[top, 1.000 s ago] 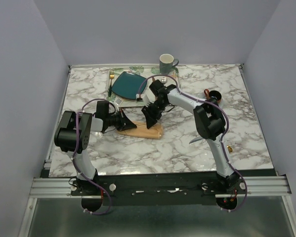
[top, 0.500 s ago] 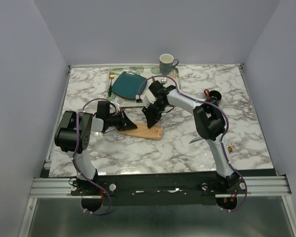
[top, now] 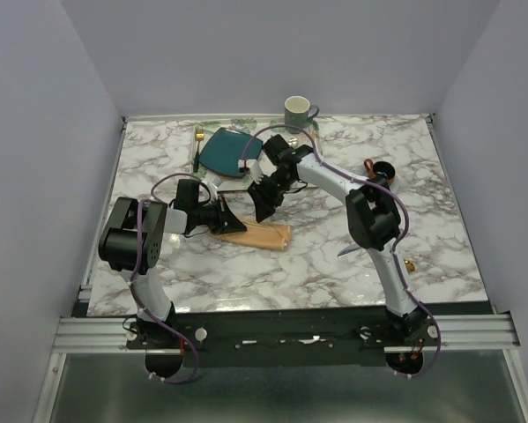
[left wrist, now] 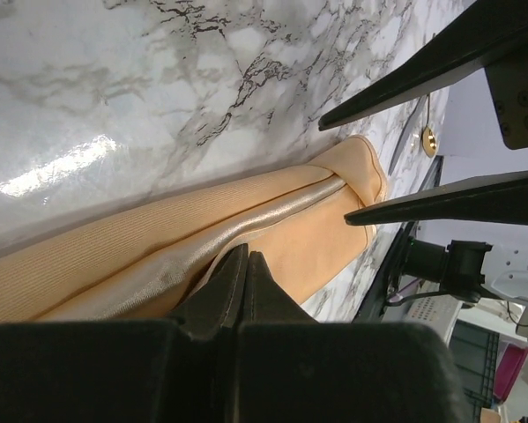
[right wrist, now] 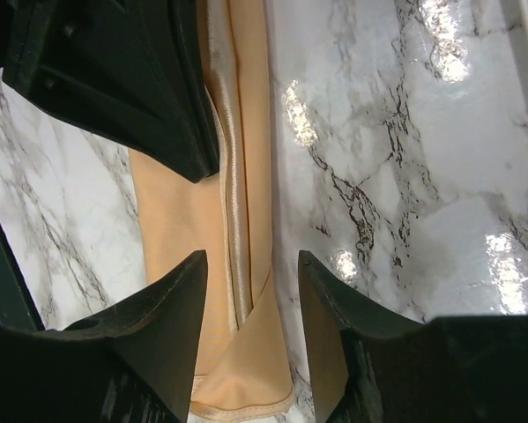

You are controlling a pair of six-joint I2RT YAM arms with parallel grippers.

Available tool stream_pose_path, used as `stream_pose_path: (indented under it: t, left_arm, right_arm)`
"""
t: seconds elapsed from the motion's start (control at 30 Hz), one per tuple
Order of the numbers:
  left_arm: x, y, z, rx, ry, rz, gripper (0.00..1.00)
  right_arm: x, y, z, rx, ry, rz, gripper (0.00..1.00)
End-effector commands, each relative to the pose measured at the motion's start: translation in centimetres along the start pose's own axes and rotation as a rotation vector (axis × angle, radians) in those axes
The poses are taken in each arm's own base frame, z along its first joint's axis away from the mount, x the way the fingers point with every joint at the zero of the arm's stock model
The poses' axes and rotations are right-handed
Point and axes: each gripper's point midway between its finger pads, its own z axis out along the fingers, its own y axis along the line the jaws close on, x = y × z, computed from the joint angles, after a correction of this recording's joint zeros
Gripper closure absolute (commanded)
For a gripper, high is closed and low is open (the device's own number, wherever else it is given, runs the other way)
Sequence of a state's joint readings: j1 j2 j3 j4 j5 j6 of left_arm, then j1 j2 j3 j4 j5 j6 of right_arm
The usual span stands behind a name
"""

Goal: Fold the napkin into a case and place the utensils inside
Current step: Stuff the top corner of the smaller-rectangle-folded napkin into the folded napkin, then pick up the smaller rectangle-folded napkin from the center of the board.

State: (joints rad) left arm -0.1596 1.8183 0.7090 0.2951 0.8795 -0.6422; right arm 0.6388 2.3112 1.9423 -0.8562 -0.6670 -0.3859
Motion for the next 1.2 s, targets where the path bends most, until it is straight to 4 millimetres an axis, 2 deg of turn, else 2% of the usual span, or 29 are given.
stream_pose_path:
  t: [0.0, 0.33, 0.43, 0.47, 0.53, 0.6, 0.63, 0.73, 0.83, 0.87, 0.93, 0.97, 1.03, 1.07, 1.13, 1.17]
  left_arm:
    - [-0.2, 0.2, 0.4, -0.008, 0.014, 0.027, 1.0]
    - [-0.3, 0.3, 0.9, -0.016, 0.023, 0.028, 1.0]
    - [-0.5, 0.4, 1.1, -0.017, 0.025, 0.026, 1.0]
    - [-0.5, 0.4, 1.1, -0.016, 0.023, 0.027, 1.0]
    - [-0.7, 0.4, 1.1, -0.017, 0.02, 0.024, 1.0]
    - [-0.8, 0.2, 1.1, -0.015, 0.016, 0.021, 1.0]
    - [-0.9, -0.1, 1.1, -0.007, 0.015, 0.024, 1.0]
    - [-1.4, -1.9, 0.4, 0.043, -0.008, 0.061, 0.99]
    - [-2.0, -4.2, -0.7, 0.103, -0.026, 0.105, 0.82]
    - [-2.7, -5.5, -1.7, 0.123, -0.055, 0.136, 0.7]
    - [-3.5, -7.5, -3.5, 0.151, -0.097, 0.194, 0.62]
    - [-3.8, -7.4, -4.4, 0.137, -0.109, 0.182, 0.52]
    - [-4.5, -7.9, -5.7, 0.122, -0.135, 0.247, 0.42]
    - [-4.1, -8.2, -6.7, 0.1, -0.132, 0.255, 0.31]
    - [-5.2, -8.8, -8.4, 0.064, -0.176, 0.311, 0.22]
    - [-4.4, -8.1, -8.9, 0.036, -0.155, 0.308, 0.11]
  right_arm:
    - [1.5, 0.2, 2.2, -0.037, 0.058, -0.003, 0.46]
    - [3.4, 0.3, 3.5, -0.042, 0.107, -0.024, 0.48]
    - [3.5, 0.1, 3.5, -0.033, 0.112, -0.034, 0.6]
    - [3.5, 0.0, 3.5, -0.03, 0.112, -0.039, 0.69]
    - [3.3, 0.1, 3.3, -0.023, 0.11, -0.049, 0.79]
    - [3.1, 0.0, 3.1, -0.017, 0.105, -0.058, 0.96]
    - [3.0, 0.0, 2.9, -0.012, 0.104, -0.061, 0.99]
    - [2.8, 0.0, 2.5, 0.009, 0.102, -0.071, 0.99]
    - [2.3, 0.0, 1.6, 0.036, 0.087, -0.092, 0.99]
    - [1.7, 0.1, 0.8, 0.061, 0.071, -0.11, 0.99]
    - [1.3, -0.1, 0.3, 0.091, 0.054, -0.134, 0.99]
    - [1.0, -0.6, -0.2, 0.125, 0.046, -0.153, 0.99]
    - [-0.1, -0.8, -1.2, 0.166, 0.018, -0.192, 0.99]
    - [-0.4, -1.2, -1.6, 0.201, 0.019, -0.215, 0.99]
    - [-1.5, -1.6, -2.6, 0.243, -0.001, -0.258, 1.0]
    - [-1.9, -2.0, -3.1, 0.275, -0.002, -0.287, 0.99]
